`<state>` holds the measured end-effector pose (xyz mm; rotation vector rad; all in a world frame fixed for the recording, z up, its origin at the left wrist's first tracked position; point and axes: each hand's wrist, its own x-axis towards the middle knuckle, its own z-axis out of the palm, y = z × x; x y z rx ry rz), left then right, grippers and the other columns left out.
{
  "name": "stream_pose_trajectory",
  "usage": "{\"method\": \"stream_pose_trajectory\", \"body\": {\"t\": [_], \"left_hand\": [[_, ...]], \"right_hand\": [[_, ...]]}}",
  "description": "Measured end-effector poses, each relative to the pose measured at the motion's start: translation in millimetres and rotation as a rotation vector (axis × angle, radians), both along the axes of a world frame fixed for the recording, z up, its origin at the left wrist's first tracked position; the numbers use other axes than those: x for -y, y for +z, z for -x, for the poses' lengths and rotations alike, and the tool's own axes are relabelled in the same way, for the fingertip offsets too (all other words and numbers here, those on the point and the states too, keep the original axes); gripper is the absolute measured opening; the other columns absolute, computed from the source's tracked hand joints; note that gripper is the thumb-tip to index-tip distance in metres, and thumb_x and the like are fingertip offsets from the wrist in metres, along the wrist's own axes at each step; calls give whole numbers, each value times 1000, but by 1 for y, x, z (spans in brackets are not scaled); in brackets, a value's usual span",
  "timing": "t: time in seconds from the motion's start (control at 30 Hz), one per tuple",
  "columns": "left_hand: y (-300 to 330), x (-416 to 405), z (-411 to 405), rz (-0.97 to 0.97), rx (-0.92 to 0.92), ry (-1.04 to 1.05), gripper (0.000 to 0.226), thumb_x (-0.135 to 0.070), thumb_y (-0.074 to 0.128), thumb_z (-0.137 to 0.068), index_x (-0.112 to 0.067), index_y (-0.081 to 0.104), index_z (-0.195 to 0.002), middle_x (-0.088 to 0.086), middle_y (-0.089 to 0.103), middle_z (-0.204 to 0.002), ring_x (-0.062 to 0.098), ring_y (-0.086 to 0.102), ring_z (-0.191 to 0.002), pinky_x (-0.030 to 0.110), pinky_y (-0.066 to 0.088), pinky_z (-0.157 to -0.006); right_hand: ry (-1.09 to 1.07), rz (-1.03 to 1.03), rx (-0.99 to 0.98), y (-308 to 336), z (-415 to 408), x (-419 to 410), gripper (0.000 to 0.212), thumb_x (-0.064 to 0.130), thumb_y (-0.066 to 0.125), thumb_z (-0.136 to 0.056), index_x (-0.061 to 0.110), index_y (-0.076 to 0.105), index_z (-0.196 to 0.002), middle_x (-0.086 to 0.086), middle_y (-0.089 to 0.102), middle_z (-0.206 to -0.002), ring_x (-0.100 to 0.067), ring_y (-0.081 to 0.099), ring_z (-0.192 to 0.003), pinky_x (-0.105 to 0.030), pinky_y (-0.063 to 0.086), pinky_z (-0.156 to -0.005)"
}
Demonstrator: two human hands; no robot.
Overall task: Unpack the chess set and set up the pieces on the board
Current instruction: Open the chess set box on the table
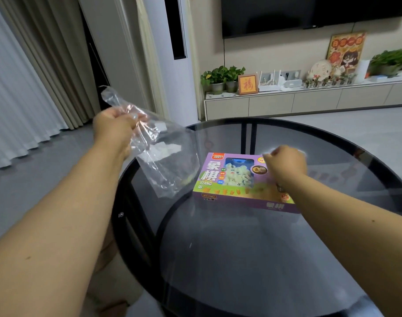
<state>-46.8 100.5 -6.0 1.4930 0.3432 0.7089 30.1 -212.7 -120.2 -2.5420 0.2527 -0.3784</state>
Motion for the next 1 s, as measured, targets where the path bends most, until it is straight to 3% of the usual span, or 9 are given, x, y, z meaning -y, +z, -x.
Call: {"method": "stream_pose_trajectory", "body": {"t": [0.17,0.27,0.33,0.4,0.5,0.6,0.7,0.8,1.0], "left_hand": [[24,-17,-8,245,124,-398,25,15,43,-91,0,55,-107,13,73,-85,23,72,-84,31,58,-74],[19,-28,-10,313,107,-521,31,16,39,-91,0,53,-114,12,73,-86,22,72,-87,29,58,-73],[8,-37,-18,332,83,-500,35,17,38,-91,2,49,-122,13,73,-86,22,72,-87,29,58,-73],[-5,-50,-31,359,58,-401,42,16,43,-91,5,42,-131,17,72,-88,24,72,-86,30,59,-70],[-25,-68,-46,369,-100,-333,80,-1,60,-88,-16,14,-152,26,63,-107,34,69,-94,45,59,-70],[-52,-75,-49,159,-367,-349,100,-4,67,-84,-40,1,-151,19,60,-105,38,66,-98,50,55,-80],[-78,-78,-66,-50,-375,-219,87,23,60,-77,-24,35,-146,15,60,-104,35,64,-89,43,56,-72],[-90,-93,-95,-238,-370,-25,69,29,54,-72,-10,54,-129,10,57,-114,24,62,-85,41,56,-72],[-134,-133,-134,-468,-582,-70,61,13,60,-83,-11,48,-138,3,47,-136,32,60,-110,42,50,-95]], "right_hand": [[287,-381,-26,21,-6,-68,49,55,55,-86,13,58,-110,-3,63,-103,-23,58,-96,-37,47,-82],[501,-774,-179,36,-6,-101,63,60,57,-83,16,48,-128,2,54,-122,-17,52,-106,-36,41,-89],[656,-989,-271,41,-11,-118,50,50,59,-86,15,52,-120,-4,62,-115,-16,59,-97,-34,42,-89],[746,-1181,-252,39,-17,-135,20,23,64,-89,9,59,-102,-11,68,-88,-14,64,-70,-30,52,-74],[606,-1268,-162,31,-26,-157,9,-2,63,-86,6,60,-82,-9,59,-69,-15,54,-54,-22,50,-51],[438,-1197,-102,22,-43,-178,14,-1,61,-87,11,60,-79,-9,59,-70,-15,51,-51,-24,48,-51],[370,-1069,-121,13,-65,-202,10,4,58,-91,9,59,-99,-7,61,-75,-14,56,-56,-27,54,-59],[377,-671,-126,9,-82,-224,36,12,55,-91,5,43,-124,-14,59,-104,-29,61,-90,-35,49,-77],[480,92,-118,-11,-74,-227,60,25,57,-90,8,26,-139,-16,45,-134,-33,43,-122,-36,39,-89]]}}
